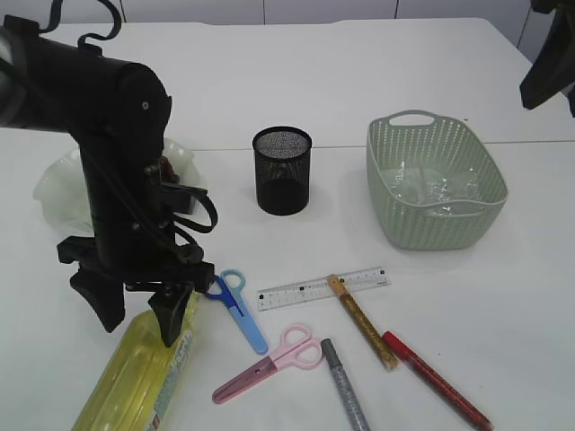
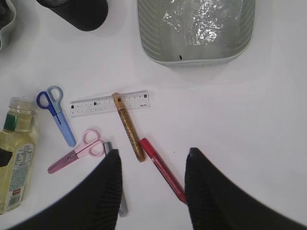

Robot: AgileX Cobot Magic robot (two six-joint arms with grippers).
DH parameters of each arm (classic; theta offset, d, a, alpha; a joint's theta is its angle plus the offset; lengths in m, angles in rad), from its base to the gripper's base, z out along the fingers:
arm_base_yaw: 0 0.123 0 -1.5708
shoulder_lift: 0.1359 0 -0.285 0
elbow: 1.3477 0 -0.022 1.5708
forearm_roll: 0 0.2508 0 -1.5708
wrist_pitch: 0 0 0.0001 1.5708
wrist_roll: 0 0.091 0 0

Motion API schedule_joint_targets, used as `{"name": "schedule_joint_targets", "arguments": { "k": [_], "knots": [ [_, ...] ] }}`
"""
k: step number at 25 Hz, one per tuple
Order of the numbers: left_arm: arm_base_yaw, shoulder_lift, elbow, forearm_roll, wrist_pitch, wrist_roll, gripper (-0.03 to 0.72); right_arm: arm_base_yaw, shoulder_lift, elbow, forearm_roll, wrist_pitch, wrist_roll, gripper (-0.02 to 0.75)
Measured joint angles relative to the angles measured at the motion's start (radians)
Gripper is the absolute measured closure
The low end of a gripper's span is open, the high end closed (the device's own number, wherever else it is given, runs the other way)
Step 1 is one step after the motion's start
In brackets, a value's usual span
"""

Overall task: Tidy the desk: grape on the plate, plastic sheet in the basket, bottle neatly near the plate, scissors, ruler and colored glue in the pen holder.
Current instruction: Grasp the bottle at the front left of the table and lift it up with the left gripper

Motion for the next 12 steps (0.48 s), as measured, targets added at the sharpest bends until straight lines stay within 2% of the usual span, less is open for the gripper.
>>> {"name": "schedule_joint_targets", "arguments": {
  "k": [12],
  "knots": [
    [0.000,0.015,0.000,-0.005,0.000,-0.005,0.165,0.000,0.000,0.000,0.002,0.000,0.000,0.415]
  ]
}}
